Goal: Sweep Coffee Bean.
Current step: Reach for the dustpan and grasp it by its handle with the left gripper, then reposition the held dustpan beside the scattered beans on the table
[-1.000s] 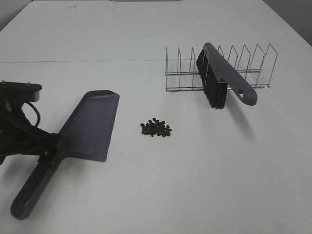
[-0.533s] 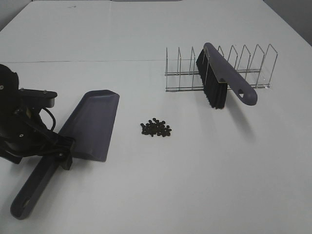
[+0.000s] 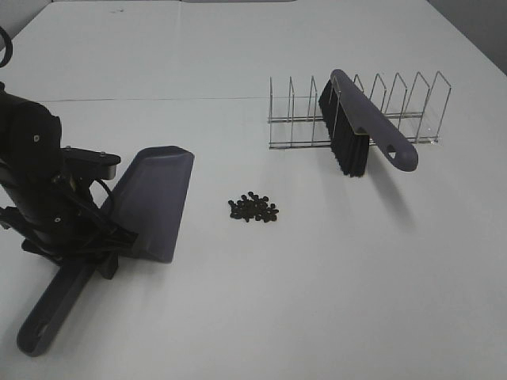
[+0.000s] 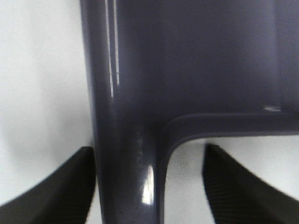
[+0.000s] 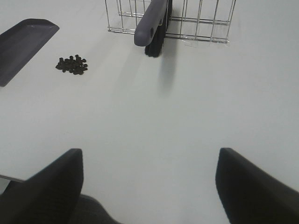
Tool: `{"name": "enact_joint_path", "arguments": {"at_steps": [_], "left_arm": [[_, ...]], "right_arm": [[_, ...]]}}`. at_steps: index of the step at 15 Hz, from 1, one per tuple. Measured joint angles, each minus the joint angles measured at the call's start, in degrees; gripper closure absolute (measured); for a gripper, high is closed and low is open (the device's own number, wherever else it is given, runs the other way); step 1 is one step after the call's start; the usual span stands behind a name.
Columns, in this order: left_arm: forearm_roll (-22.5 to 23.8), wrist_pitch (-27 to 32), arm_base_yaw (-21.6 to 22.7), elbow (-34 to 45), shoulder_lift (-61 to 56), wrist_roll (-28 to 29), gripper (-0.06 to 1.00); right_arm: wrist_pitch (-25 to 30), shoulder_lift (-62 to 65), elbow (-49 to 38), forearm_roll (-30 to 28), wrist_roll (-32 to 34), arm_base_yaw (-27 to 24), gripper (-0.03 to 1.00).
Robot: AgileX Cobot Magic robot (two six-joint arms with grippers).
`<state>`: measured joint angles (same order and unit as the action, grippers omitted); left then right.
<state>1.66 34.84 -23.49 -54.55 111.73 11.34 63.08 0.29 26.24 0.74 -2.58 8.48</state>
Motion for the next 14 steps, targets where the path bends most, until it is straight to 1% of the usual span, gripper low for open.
{"name": "enact_joint_path", "arguments": {"at_steps": [1,8,11,14], "left_arm": [[0.00,0.06,0.00,0.00,0.00,0.11,0.61],[0.34,0.46,0.00,0.00,0.00,0.00,0.61],[-0.29,0.74,0.00,0.00,-0.11,1.26,0.61],[-0.46,2.75,0.00,0.00,-0.74,0.46,0.61]], "right_arm": [[0.00,0.00,0.00,0.00,0.00,0.00,0.27],[0.00,0.00,0.00,0.00,0.00,0.00,0.27],[0.00,0.00,0.00,0.00,0.00,0.00,0.27],[0.00,0.00,0.00,0.00,0.00,0.00,0.27]]}}
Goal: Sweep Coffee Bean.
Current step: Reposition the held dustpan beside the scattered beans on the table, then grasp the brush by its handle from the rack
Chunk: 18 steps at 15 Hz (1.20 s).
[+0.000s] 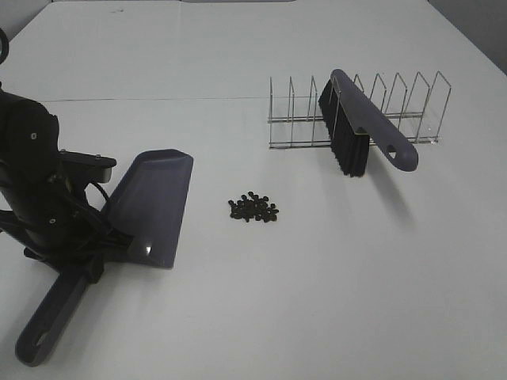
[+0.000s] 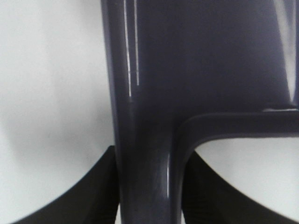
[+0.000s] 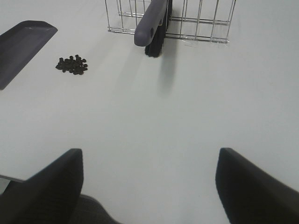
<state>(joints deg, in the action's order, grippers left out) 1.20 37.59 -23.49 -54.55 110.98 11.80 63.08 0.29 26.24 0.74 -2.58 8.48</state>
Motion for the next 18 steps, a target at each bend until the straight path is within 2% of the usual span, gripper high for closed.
{"name": "enact_joint_path", "arguments": {"at_steps": [8,11,13,15,16,18], "left_arm": [[-0.40,6.47,0.00,0.00,-0.63,-3.78,0.61],[-0.74,6.76,0.00,0.00,-0.63,-5.16,0.61],[-1.20,6.70,0.00,0.00,-0.63,-5.33,0.61],[-1.55,6.59,0.00,0.00,-0.63,-5.33,0.61],[-2.06,6.59,0.00,0.00,-0.63,-5.33,0.61],[-2.46,6.59,0.00,0.00,-0.63,-5.33,0.61]], "right_arm": [[0.00,-1.55,0.17,-0.74,1.55,0.00,0.27],[0.34,-13.58,4.24,-1.09,8.19,0.00,0.18],[0.06,-26.24,9.34,-1.55,13.06,0.00,0.12],[-2.18,-41.02,15.70,-2.41,12.78,0.00,0.11],[-2.12,-55.06,23.61,-2.58,10.14,0.00,0.11],[-1.95,-67.09,31.05,-2.64,9.34,0.00,0.11]]}}
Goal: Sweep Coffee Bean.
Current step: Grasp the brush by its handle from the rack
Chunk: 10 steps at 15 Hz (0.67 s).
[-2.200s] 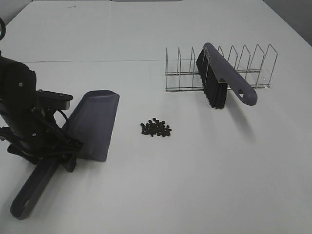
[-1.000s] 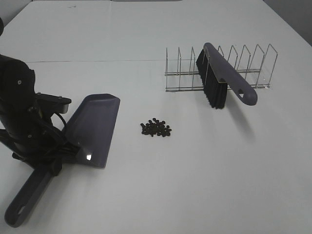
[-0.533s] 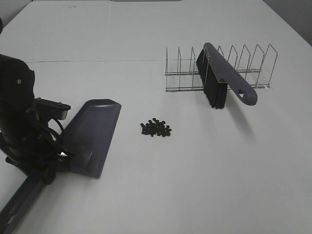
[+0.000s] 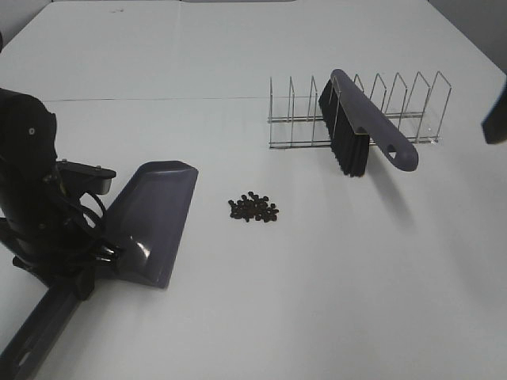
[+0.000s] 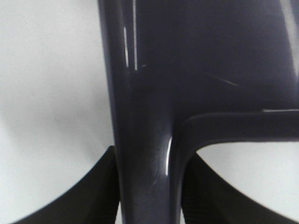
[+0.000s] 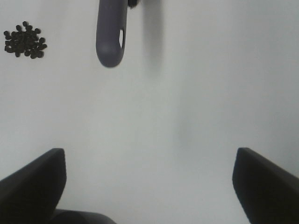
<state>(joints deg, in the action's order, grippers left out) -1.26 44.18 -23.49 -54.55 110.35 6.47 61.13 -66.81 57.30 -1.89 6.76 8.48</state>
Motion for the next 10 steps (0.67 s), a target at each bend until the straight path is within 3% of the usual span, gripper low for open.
{"name": "enact_joint_path", "arguments": {"at_steps": [4,10], "left_arm": [[-2.29,-0.06,0.00,0.00,0.00,0.74,0.61],[-2.92,-0.80,0.00,0.00,0.00,1.89,0.61]], "right_arm": [[4.81,-24.92,19.19,1.32,-2.64,0.00,0.12],[8.65,-48.13,42.51,7.05,-7.16,0.00,0.14]]}}
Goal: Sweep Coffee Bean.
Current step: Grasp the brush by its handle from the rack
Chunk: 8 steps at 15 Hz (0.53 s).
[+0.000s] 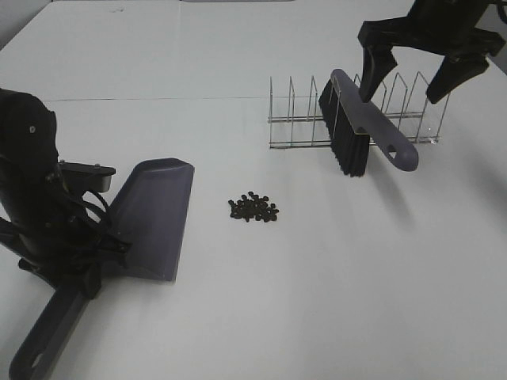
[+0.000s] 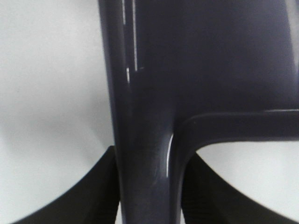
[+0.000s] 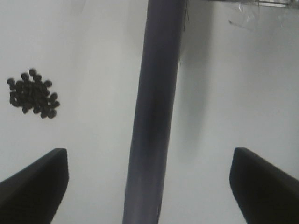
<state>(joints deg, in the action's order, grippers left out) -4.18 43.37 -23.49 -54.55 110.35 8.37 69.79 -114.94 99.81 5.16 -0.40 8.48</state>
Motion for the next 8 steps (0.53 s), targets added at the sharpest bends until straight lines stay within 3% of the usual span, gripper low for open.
{"name": "enact_joint_path", "arguments": {"at_steps": [3,8], "left_arm": [[0.00,-0.06,0.00,0.00,0.00,0.00,0.61],[0.00,-0.06,0.00,0.00,0.00,0.11,0.61]], "right_arm": [[0.00,-14.21,14.21,1.09,-0.29,0.00,0.14],[0.00,-27.27,24.06,1.32,-0.34,0.00,0.14]]}}
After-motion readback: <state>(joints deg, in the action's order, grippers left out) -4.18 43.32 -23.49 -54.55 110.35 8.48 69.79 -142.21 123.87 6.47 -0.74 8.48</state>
